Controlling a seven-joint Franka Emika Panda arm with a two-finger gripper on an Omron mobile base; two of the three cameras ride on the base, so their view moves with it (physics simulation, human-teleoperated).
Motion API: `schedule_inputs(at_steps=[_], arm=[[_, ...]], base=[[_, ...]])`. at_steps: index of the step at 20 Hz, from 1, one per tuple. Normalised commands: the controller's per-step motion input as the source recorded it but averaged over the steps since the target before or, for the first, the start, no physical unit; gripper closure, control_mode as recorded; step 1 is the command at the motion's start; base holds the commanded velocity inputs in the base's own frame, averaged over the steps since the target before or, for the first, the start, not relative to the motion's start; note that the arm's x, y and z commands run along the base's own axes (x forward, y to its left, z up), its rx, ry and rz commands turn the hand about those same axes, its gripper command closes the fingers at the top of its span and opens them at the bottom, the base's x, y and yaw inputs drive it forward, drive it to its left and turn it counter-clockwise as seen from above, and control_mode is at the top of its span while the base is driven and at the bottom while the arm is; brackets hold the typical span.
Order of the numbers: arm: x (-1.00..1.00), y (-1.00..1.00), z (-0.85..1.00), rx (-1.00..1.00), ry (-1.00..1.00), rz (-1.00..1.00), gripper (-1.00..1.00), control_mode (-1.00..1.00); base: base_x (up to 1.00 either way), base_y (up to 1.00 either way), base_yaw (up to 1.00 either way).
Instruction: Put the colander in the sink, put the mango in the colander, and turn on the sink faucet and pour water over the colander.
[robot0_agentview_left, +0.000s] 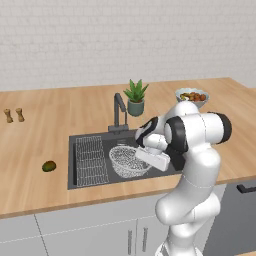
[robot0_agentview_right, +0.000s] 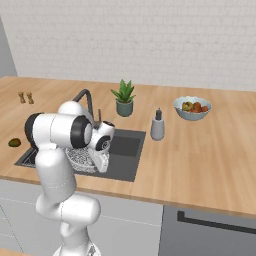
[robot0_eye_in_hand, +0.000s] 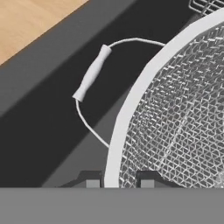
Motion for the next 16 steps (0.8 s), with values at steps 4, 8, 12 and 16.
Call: schedule_inputs(at_steps=[4, 8, 12, 16], arm=[[-0.13, 0.09, 0.00, 0.00, 0.00, 0.06, 1.00, -1.00], [0.01, 0.28, 0.00, 0.00, 0.00, 0.00, 1.00, -1.00], [0.16, 0.34, 0.00, 0.00, 0.00, 0.00, 1.00, -1.00], [0.17, 0.26, -0.04, 0.00, 0.00, 0.00, 1.00, -1.00]], base=[[0.00, 0.00, 0.00], [0.00, 0.00, 0.00], [0.00, 0.00, 0.00], [0.00, 0.00, 0.00]])
